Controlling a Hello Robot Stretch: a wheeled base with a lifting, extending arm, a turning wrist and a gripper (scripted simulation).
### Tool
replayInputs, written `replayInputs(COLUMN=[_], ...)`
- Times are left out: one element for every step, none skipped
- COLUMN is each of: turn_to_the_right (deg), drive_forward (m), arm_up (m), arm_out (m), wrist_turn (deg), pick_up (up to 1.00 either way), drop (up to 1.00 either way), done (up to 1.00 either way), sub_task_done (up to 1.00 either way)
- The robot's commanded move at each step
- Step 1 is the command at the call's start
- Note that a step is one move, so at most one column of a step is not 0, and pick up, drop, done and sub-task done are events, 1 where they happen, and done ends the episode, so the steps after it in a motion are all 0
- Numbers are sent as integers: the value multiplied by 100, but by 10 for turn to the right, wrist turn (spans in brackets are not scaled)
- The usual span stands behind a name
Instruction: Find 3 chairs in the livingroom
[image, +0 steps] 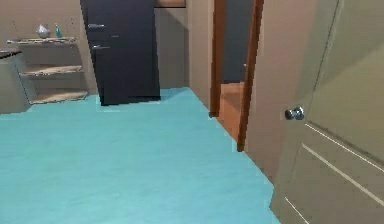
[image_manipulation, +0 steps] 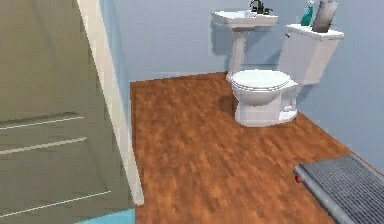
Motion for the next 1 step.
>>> replayInputs(turn_to_the_right=[-30], drive_forward=[0], arm_up=[0], arm_out=[0], wrist_turn=[0], pick_up=[0], drop=[0], done=[0], sub_task_done=[0])
